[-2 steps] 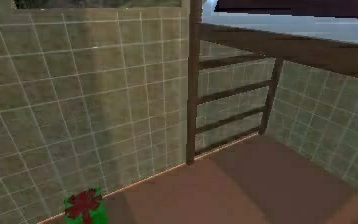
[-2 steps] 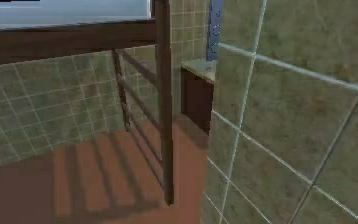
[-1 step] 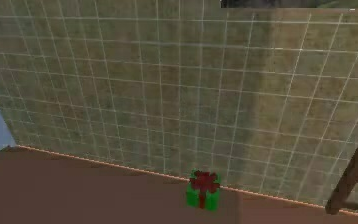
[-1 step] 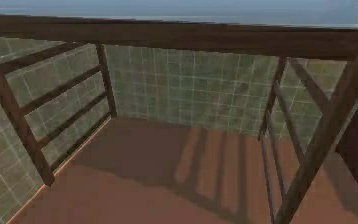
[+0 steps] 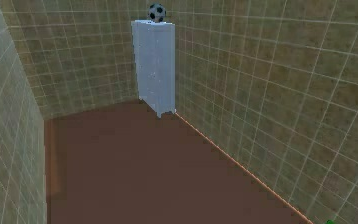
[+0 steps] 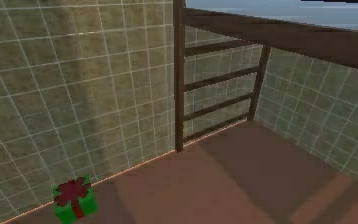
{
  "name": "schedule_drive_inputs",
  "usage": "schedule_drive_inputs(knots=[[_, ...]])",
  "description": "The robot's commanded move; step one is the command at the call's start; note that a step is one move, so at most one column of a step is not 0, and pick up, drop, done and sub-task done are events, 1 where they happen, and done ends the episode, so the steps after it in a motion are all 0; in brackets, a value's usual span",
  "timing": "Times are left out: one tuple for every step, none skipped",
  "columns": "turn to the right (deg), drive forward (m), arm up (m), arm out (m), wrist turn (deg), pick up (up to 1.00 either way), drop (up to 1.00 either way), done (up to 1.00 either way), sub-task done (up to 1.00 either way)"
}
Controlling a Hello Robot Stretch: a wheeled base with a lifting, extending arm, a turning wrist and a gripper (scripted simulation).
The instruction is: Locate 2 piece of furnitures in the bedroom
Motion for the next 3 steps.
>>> schedule_drive_inputs(knots=[[-15.0, 0.00, 0.00, 0.00, 0.0, 0.00, 0.00, 0.00, 0.00], [0.0, 1.00, 0.00, 0.00, 0.0, 0.00, 0.00, 0.00, 0.00], [-6.0, 0.00, 0.00, 0.00, 0.0, 0.00, 0.00, 0.00, 0.00]])
